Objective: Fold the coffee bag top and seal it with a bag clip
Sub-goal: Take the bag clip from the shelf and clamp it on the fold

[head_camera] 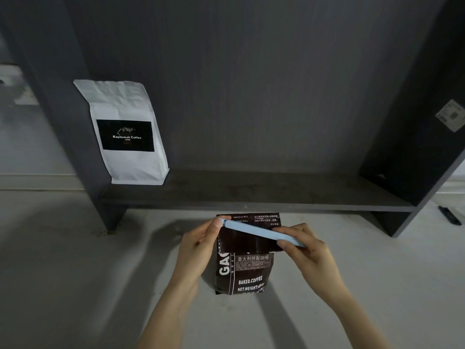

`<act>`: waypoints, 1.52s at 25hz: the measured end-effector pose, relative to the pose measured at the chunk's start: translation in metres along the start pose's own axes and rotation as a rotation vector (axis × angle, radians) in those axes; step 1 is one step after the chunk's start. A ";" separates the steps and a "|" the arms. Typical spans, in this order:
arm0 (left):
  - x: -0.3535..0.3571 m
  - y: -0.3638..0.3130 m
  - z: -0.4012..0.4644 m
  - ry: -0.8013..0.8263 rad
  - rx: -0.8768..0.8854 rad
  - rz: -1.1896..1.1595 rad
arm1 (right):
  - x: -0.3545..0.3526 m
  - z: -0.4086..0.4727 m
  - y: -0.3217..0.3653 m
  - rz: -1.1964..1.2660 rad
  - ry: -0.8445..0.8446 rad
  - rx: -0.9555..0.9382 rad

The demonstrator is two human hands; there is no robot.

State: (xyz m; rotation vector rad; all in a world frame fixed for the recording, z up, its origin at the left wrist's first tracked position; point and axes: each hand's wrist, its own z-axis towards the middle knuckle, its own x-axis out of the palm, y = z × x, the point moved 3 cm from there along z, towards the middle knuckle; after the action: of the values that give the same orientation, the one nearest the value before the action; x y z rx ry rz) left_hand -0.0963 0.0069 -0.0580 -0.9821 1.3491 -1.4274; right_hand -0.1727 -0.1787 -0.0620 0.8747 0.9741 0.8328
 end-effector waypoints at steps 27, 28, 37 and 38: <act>0.005 0.005 0.001 -0.093 -0.026 -0.104 | -0.016 -0.013 0.004 0.125 -0.001 0.081; 0.005 0.005 0.001 -0.088 -0.029 -0.105 | -0.016 -0.013 0.004 0.165 -0.001 0.087; 0.001 0.006 0.002 0.002 0.011 -0.069 | -0.047 -0.012 0.000 0.454 -0.251 0.106; 0.001 0.007 0.002 0.013 0.014 -0.055 | -0.054 -0.011 -0.004 0.430 -0.282 0.115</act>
State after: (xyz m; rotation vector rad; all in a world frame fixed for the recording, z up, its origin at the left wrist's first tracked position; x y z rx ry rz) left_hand -0.0935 0.0054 -0.0652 -1.0092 1.3288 -1.4855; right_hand -0.2002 -0.2251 -0.0511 1.2901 0.5961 0.9882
